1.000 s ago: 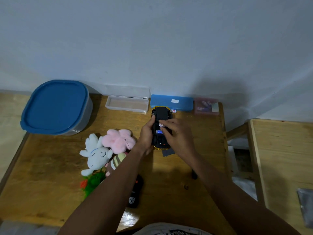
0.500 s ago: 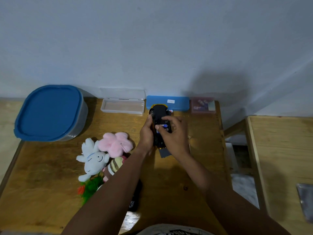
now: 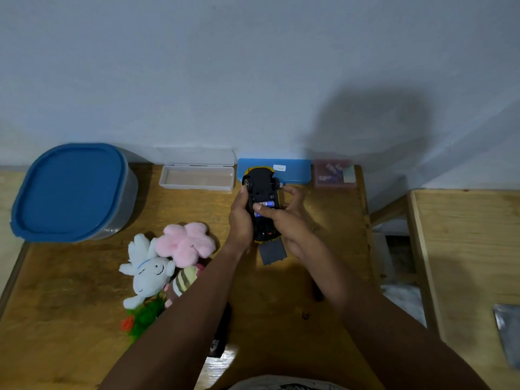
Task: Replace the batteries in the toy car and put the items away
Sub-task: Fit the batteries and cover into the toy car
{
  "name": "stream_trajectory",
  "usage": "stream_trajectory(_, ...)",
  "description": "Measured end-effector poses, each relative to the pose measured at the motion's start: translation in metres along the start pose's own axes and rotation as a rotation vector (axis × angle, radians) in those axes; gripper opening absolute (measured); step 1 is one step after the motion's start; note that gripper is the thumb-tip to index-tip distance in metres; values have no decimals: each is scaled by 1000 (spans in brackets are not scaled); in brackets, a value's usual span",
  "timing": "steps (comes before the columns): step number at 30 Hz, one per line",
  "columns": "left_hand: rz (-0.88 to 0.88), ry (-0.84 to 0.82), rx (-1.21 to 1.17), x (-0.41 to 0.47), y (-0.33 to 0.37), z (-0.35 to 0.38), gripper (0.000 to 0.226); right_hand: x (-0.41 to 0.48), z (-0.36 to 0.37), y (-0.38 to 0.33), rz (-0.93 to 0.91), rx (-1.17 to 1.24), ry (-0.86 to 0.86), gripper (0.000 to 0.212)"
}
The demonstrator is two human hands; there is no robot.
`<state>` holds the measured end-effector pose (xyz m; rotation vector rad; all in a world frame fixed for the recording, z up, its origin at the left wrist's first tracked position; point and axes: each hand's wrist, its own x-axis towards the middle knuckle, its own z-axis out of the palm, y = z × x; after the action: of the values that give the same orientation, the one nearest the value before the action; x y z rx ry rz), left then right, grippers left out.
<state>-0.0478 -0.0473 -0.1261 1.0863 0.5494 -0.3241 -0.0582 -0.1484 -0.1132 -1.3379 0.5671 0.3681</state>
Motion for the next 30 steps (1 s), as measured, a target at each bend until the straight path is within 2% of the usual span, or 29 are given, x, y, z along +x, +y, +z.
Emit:
stream_trajectory(3, -25, 22, 3, 2, -1, -2, 52, 3, 2, 0, -49, -90, 23, 66)
stream_trajectory(6, -58, 49, -20, 6, 0, -5, 51, 9, 3, 3, -215, -195, 214, 33)
stream_trajectory(8, -66, 26, -54, 9, 3, -8, 53, 19, -3, 6, -352, -389, 307, 18)
stream_trajectory(11, -84, 3, -48, 10, 7, -13, 54, 37, -17, 10, -510, -908, 294, 22)
stream_trajectory(15, -113, -31, -22, 11, 10, -18, 56, 48, -26, 6, -610, -1223, 247, 30)
stream_trajectory(22, -135, 43, 23, 11, 11, -26, 60, 55, -28, 9, -699, -1446, 264, 29)
stream_trajectory(30, -170, 28, -32, 7, 11, -26, 57, 57, -24, 8, -717, -1564, 219, 25)
